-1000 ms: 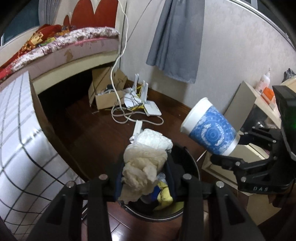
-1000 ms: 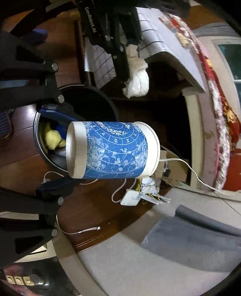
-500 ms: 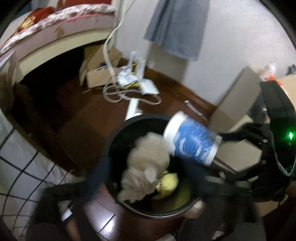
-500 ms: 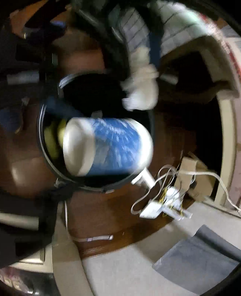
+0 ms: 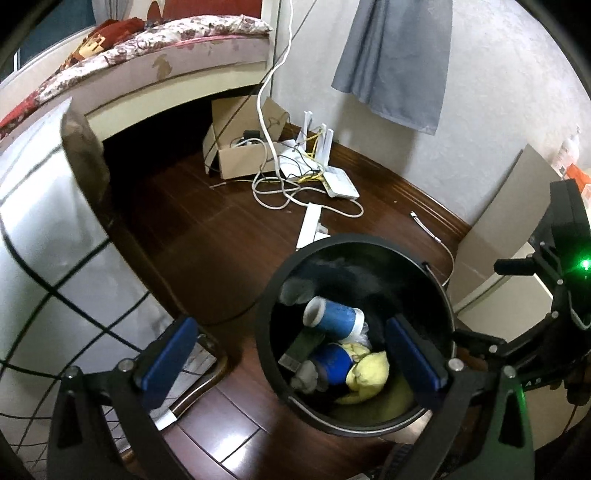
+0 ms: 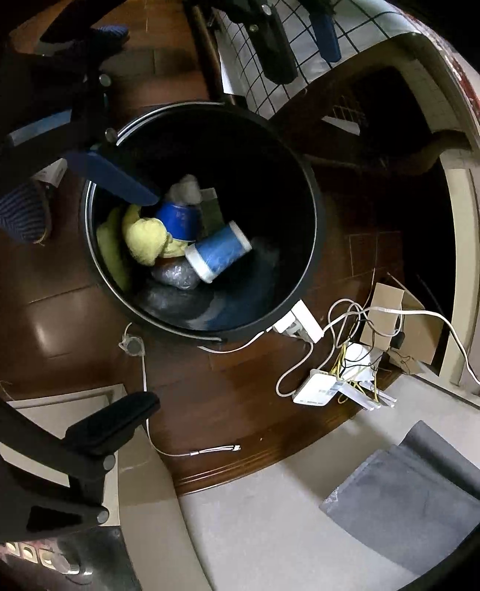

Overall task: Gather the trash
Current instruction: 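Open both grippers to drop the tissue and cup into the bin, then move both grippers back over the table toward the carton and beige cloth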

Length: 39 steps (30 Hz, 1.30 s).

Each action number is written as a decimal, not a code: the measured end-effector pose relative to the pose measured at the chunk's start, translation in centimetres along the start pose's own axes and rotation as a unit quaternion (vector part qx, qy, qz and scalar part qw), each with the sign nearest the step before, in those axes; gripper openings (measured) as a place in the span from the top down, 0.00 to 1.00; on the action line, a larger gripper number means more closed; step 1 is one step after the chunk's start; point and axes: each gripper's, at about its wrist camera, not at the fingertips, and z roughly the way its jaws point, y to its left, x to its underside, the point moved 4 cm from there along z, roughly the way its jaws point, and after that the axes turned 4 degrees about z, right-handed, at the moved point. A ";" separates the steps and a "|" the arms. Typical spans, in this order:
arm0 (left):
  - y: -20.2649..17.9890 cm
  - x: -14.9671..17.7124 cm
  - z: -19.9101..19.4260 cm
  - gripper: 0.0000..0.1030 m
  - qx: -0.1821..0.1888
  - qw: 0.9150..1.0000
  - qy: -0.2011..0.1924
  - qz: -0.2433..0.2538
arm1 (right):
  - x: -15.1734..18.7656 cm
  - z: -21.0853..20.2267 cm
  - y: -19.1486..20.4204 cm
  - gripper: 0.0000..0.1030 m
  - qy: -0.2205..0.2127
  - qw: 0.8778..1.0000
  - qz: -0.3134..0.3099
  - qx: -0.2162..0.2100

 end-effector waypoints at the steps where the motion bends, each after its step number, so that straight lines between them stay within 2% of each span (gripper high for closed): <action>1: 0.0 0.0 -0.2 0.01 -0.001 1.000 -0.001 0.000 | 0.0 -0.3 0.1 0.01 -0.002 1.000 0.001 0.000; 9: 0.5 -0.5 -3.2 0.01 -0.024 0.999 -0.025 -0.003 | -1.1 -3.3 -0.2 0.01 -0.038 0.999 0.028 -0.012; 16: 1.8 -1.1 -6.6 0.01 -0.044 0.998 -0.053 -0.011 | -2.6 -6.2 1.0 0.01 -0.071 0.997 0.034 -0.023; 28: 7.1 -1.1 -12.3 0.01 -0.100 0.990 -0.093 -0.040 | -6.9 -11.3 6.2 0.01 -0.140 0.989 0.006 -0.046; 34: 10.4 -0.1 -15.1 0.01 -0.131 0.983 -0.111 -0.066 | -9.1 -14.2 9.7 0.01 -0.184 0.981 -0.006 -0.066; 39: 14.0 0.9 -17.4 0.01 -0.159 0.974 -0.126 -0.097 | -10.9 -15.3 13.0 0.01 -0.196 0.976 -0.016 -0.098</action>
